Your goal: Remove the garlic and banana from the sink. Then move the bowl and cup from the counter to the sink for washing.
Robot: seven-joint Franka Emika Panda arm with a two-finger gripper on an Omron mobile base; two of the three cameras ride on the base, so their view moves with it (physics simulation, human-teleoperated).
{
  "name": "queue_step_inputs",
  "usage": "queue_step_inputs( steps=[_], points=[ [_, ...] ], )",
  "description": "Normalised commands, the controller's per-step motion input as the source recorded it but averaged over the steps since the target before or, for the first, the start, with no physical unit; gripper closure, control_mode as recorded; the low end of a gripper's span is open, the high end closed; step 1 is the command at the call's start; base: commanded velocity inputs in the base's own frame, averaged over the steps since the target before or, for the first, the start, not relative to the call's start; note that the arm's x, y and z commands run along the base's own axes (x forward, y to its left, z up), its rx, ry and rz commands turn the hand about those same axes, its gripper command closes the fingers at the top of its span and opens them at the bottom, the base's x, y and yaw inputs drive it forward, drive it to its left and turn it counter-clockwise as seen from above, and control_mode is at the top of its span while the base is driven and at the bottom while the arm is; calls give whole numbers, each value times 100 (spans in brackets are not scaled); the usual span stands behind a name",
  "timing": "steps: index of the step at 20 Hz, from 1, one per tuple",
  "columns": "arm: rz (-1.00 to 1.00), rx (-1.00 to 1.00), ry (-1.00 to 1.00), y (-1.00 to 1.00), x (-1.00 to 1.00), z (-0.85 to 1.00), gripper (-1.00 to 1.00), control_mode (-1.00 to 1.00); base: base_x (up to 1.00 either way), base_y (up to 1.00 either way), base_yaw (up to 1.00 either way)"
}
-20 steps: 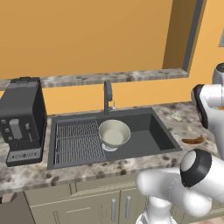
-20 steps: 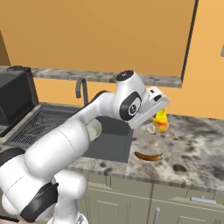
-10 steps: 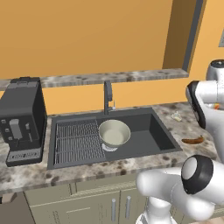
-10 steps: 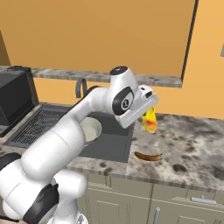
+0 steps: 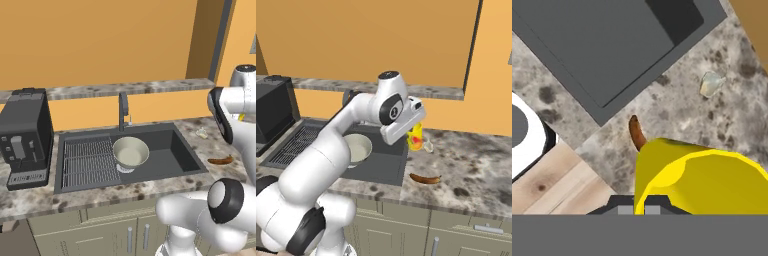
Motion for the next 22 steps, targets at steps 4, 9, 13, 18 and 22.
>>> queue_step_inputs(
  steps=[4,9,13,18,22],
  points=[
    [10,13,8,21,0,0,100,-100,0,0,0],
    [10,6,0,27,-3,0,100,-100,0,0,0],
    [8,1,0,29,-6,0,100,-100,0,0,0],
    [8,2,0,25,-6,0,100,-100,0,0,0],
    [7,0,0,32,-5,0,100,-100,0,0,0]
  ],
)
